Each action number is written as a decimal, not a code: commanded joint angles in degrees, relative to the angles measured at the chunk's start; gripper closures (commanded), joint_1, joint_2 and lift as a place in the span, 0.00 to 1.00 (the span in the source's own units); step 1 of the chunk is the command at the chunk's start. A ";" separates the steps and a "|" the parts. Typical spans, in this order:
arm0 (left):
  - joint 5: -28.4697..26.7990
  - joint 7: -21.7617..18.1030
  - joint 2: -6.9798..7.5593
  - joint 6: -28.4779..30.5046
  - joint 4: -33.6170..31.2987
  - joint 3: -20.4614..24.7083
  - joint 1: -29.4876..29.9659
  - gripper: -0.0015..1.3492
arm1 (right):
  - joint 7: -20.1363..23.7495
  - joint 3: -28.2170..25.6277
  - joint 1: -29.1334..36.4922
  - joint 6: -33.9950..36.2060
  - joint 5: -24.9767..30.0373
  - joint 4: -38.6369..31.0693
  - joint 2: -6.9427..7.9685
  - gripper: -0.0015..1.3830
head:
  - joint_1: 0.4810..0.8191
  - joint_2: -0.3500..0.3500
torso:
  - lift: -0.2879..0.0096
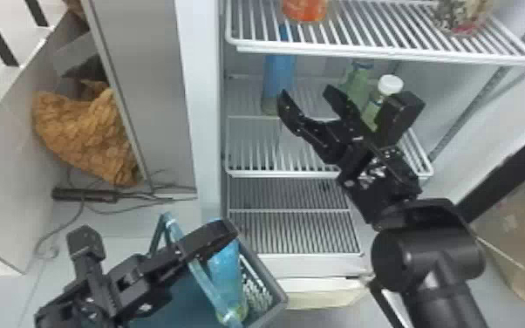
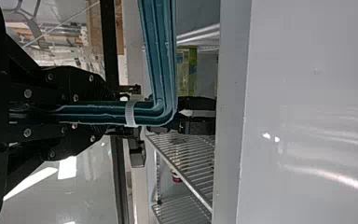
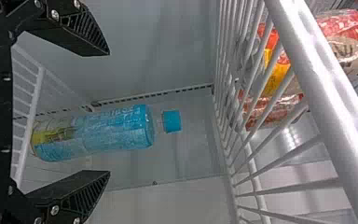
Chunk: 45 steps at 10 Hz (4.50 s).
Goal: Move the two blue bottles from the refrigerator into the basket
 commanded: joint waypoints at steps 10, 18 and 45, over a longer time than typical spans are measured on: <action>0.11 0.00 0.53 0.00 0.00 -0.34 -0.56 0.89 | -2.47 3.25 -14.16 1.19 2.88 15.77 0.57 0.09 | 0.63 0.35 | 0.23; 0.11 0.00 0.79 0.00 0.00 -0.46 -1.13 0.89 | -3.08 8.84 -23.16 2.03 1.85 27.59 -0.14 0.10 | 0.63 0.40 | 0.23; 1.49 0.00 1.14 -1.55 0.00 -1.60 -0.84 0.89 | 2.72 -2.24 21.56 21.86 -9.35 -32.74 -6.55 0.93 | 0.63 0.41 | 0.23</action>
